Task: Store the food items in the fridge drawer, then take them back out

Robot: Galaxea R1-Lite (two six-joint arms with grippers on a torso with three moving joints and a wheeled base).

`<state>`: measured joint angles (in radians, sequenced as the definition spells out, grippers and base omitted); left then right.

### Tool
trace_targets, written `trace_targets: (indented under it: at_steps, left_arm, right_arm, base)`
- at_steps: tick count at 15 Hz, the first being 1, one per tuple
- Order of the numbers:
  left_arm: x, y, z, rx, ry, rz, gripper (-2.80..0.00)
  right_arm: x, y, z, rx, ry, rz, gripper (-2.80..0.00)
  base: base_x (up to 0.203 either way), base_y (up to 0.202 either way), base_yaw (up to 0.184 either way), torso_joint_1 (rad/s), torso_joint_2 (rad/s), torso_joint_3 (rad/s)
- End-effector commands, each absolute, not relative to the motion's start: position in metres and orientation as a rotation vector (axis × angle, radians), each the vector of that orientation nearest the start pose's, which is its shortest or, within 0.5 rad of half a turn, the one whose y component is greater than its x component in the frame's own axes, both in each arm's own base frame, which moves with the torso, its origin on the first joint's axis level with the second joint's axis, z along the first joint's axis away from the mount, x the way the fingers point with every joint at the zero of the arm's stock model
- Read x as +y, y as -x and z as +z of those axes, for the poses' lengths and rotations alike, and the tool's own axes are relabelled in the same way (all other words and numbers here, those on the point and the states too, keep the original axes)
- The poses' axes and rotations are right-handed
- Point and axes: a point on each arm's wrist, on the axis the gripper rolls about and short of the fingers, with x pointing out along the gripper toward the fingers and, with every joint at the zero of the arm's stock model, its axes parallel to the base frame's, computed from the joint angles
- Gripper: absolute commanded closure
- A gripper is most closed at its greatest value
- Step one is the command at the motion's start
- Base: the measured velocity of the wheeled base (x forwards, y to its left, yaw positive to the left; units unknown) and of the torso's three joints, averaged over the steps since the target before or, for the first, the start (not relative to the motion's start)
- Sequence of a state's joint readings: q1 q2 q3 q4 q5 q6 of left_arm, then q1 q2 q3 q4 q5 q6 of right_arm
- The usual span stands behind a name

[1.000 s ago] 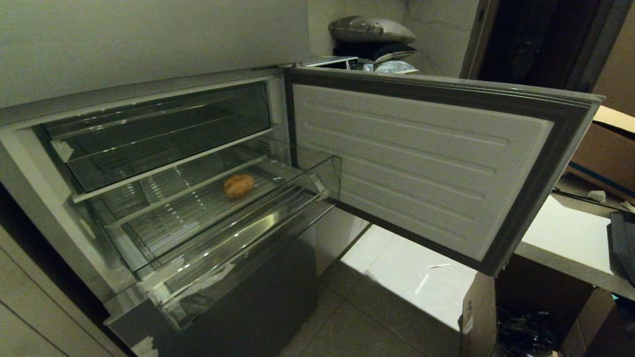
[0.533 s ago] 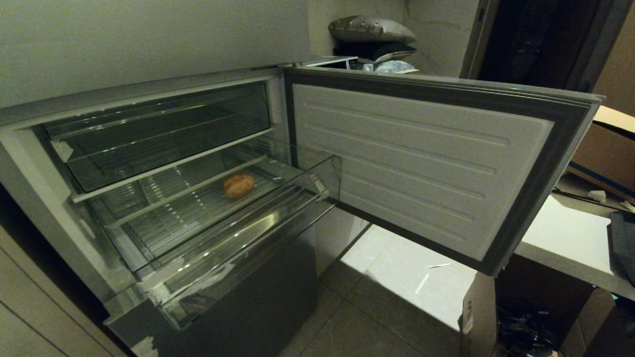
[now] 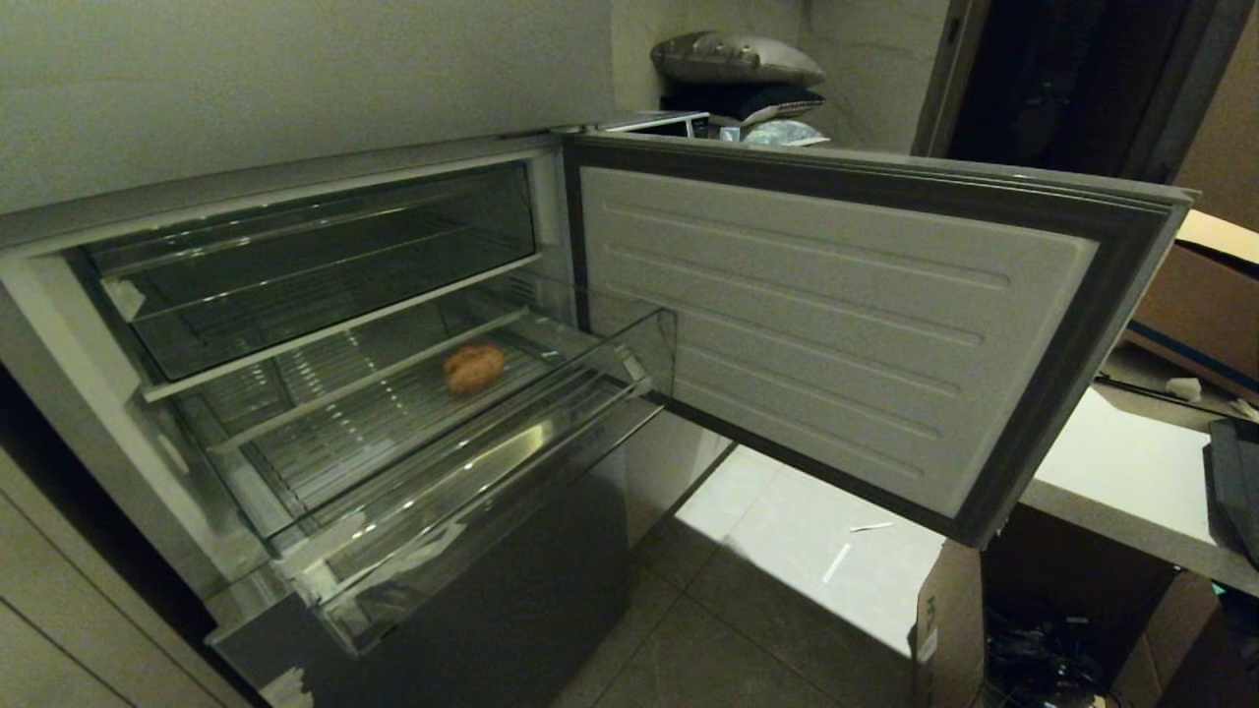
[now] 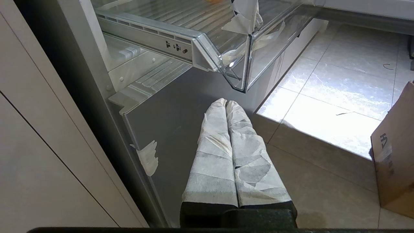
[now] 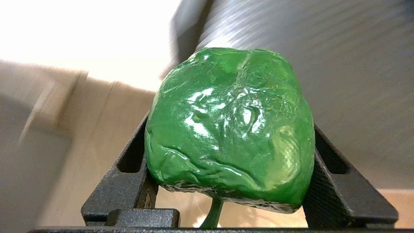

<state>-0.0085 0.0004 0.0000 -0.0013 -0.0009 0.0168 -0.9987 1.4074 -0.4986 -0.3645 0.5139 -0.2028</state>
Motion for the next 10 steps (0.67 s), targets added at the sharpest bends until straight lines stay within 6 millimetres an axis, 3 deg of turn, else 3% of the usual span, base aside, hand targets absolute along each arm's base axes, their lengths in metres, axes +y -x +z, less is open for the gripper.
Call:
trace_targets:
  at_steps: [1, 4, 7, 10]
  left_arm:
    - [0.000, 0.023, 0.076, -0.002, -0.017, -0.009, 0.00]
    - [0.000, 0.023, 0.076, -0.002, -0.017, -0.008, 0.00]
    - [0.000, 0.023, 0.076, -0.004, -0.017, -0.008, 0.00]
    - [0.000, 0.023, 0.076, -0.003, -0.017, -0.010, 0.00]
  right_arm:
    - [-0.096, -0.087, 0.149, 0.383, -0.025, -0.317, 0.00]
    - [-0.050, -0.078, 0.126, 0.379, 0.032, -0.060, 0.00]
    - [-0.026, -0.073, 0.112, 0.398, 0.038, 0.109, 0.00]
    - [-0.016, -0.066, 0.104, 0.412, 0.036, 0.124, 0.00]
  base:
    - [0.000, 0.000, 0.000, 0.000, 0.00, 0.000]
    - [0.000, 0.000, 0.000, 0.000, 0.00, 0.000]
    - [0.000, 0.000, 0.000, 0.000, 0.00, 0.000]
    - [0.000, 0.000, 0.000, 0.000, 0.00, 0.000]
